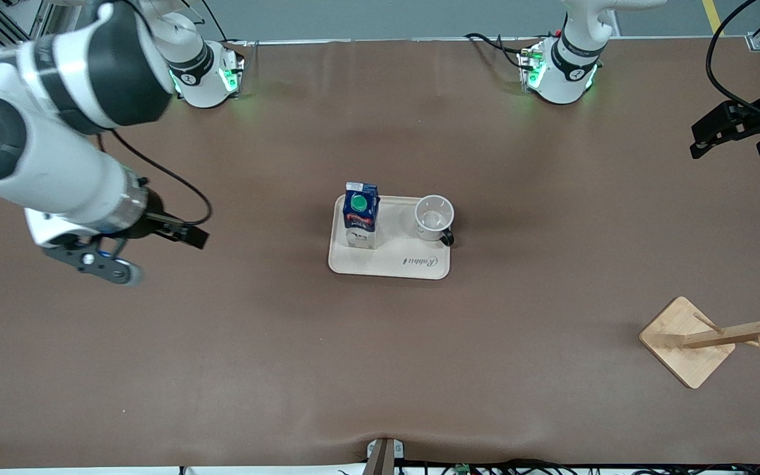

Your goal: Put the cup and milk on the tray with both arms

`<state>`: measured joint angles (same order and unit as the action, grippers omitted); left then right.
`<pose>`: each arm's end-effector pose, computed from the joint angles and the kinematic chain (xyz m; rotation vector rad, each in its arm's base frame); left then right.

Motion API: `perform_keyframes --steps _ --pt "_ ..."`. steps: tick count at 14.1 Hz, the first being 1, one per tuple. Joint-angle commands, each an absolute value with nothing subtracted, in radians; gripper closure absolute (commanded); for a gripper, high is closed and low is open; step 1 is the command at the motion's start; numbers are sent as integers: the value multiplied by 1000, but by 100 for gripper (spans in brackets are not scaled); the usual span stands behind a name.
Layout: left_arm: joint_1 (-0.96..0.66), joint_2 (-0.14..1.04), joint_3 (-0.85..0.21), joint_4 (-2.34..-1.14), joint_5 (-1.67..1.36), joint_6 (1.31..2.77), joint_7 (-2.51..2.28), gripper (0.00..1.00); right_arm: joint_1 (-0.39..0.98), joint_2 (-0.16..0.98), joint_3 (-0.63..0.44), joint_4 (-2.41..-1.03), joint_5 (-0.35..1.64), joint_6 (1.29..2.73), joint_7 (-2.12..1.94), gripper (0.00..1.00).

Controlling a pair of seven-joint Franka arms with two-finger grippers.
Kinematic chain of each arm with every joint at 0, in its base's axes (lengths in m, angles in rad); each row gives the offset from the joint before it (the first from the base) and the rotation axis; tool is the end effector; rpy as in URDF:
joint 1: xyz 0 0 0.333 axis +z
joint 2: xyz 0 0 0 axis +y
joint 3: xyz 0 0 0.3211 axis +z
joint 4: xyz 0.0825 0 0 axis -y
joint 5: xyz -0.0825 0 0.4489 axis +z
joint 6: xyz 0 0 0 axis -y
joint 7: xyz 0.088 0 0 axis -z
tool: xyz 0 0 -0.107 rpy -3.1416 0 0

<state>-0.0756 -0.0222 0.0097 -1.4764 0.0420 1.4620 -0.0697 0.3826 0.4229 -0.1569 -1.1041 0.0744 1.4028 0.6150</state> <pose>0.5994 -0.0346 0.6838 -3.1006 -0.0132 -0.0164 0.6983 0.1959 0.5795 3.0428 -0.5718 -0.1752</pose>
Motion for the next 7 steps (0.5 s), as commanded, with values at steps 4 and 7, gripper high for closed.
perform_keyframes --steps 4,7 --pt "-67 -38 18 -1497 28 1488 -75 0 275 177 -143 -1446 68 1534 467 0" --pt "-66 -37 20 -1497 26 1497 -75 0 201 33 -143 -1675 60 1692 250 0"
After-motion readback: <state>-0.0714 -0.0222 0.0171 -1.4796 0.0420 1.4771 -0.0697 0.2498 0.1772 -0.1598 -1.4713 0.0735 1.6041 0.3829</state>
